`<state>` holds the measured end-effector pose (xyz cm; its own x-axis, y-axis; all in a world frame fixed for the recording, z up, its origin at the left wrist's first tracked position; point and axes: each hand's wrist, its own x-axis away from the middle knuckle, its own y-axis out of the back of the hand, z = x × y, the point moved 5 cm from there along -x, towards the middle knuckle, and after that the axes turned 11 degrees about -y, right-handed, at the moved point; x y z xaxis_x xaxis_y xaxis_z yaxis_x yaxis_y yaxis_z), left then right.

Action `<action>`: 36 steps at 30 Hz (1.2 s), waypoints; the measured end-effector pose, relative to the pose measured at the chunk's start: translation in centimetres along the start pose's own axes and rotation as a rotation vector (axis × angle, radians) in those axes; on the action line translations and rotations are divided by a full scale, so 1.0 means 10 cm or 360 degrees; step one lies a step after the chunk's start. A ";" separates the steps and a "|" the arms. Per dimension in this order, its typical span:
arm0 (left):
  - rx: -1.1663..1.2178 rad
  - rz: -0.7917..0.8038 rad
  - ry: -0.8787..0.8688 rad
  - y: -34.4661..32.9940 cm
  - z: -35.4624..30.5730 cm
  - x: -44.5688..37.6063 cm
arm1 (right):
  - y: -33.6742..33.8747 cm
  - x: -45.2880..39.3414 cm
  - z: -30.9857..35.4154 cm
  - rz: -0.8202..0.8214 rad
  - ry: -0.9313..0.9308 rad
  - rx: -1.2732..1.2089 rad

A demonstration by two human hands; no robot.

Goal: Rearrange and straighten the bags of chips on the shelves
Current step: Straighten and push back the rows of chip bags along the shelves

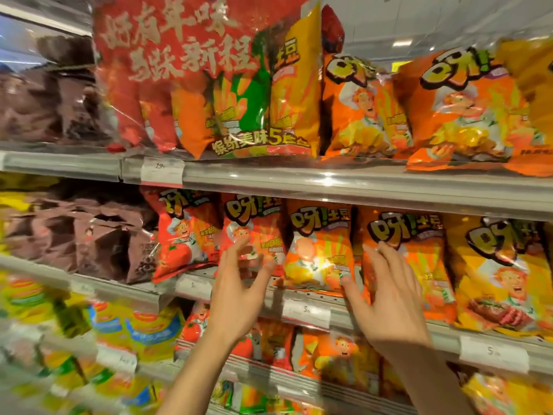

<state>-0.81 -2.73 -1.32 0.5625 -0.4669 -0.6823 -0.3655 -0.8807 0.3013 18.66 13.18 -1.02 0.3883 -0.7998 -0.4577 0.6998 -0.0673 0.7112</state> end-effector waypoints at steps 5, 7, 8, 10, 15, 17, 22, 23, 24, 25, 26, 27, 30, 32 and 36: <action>0.0181 -0.0108 0.0008 0.60 0.39 -0.14 | -0.27 0.24 0.64 -0.0140 -0.0181 -0.0337; 0.0176 -0.0120 -0.0023 0.92 0.61 -0.23 | -0.46 0.30 0.93 -0.0107 -0.0269 -0.0458; 0.0158 -0.0151 -0.0026 1.10 0.73 -0.27 | -0.56 0.32 1.08 -0.0083 -0.0286 -0.0491; 0.0032 -0.0223 -0.0037 1.42 0.94 -0.38 | -0.74 0.32 1.38 -0.0082 -0.0306 -0.0517; -0.0245 -0.0057 -0.0106 1.70 1.26 -0.66 | -1.09 0.30 1.99 -0.0111 -0.0254 -0.0578; -0.0267 0.0121 -0.0072 1.64 1.36 -0.73 | -1.20 0.24 2.20 -0.0107 -0.0157 -0.0533; -0.0116 0.0344 0.0091 1.49 1.51 -0.86 | -1.52 -0.07 2.55 0.0124 -0.0053 -0.0215; -0.0099 0.0374 0.0112 1.46 1.51 -0.89 | -1.57 -0.13 2.58 0.0206 -0.0062 -0.0163; -0.0087 0.0402 0.0128 1.44 1.52 -0.92 | -1.62 -0.17 2.61 0.0297 -0.0085 -0.0112; -0.0086 0.0420 0.0137 1.41 1.53 -0.95 | -1.66 -0.20 2.62 0.0378 -0.0109 -0.0070; -0.0084 0.0432 0.0142 1.40 1.54 -0.98 | -1.69 -0.21 2.64 0.0438 -0.0127 -0.0033; -0.0074 0.0436 0.0141 1.38 1.55 -1.00 | -1.71 -0.22 2.64 0.0469 -0.0141 -0.0004; -0.0018 0.0414 0.0126 1.35 1.61 -1.03 | -1.72 -0.25 2.62 0.0461 -0.0190 0.0062; 0.0028 0.0391 0.0134 1.34 1.64 -1.03 | -1.72 -0.26 2.57 0.0450 -0.0235 0.0073; 0.0182 0.0387 0.0081 1.35 1.67 -1.05 | -1.70 -0.29 2.51 0.0435 -0.0283 0.0058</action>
<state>-24.02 -8.37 -1.19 0.4834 -0.6695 -0.5640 -0.5743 -0.7288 0.3729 -9.48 1.67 1.62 0.4457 -0.8826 -0.1494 0.5610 0.1453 0.8149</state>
